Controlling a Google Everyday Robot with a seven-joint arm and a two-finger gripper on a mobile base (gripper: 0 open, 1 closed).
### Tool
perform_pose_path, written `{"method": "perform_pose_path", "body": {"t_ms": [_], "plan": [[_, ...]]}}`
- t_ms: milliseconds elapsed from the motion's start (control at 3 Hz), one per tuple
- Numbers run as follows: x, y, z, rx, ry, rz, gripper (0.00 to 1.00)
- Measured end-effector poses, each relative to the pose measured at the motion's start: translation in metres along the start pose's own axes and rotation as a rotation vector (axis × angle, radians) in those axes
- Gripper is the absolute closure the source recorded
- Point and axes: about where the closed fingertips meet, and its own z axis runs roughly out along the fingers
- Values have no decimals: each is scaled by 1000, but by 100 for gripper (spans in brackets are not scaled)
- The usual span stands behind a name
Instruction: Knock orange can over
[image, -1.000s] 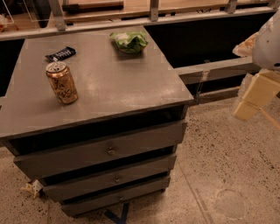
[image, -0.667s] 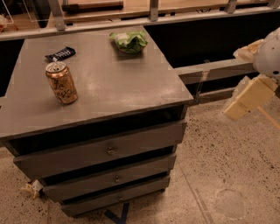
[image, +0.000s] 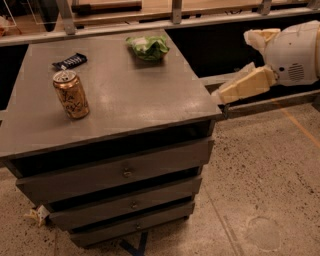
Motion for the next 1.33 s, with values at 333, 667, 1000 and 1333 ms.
{"method": "perform_pose_path", "body": {"t_ms": [333,667,1000,1333], "plan": [[-27,1,9,3,-90,9,0],[-26,1,8,1,-88,10,0],[-32,9,20,-22,-132,18,0],[-38,22,44,-73,-201,27,0]]}}
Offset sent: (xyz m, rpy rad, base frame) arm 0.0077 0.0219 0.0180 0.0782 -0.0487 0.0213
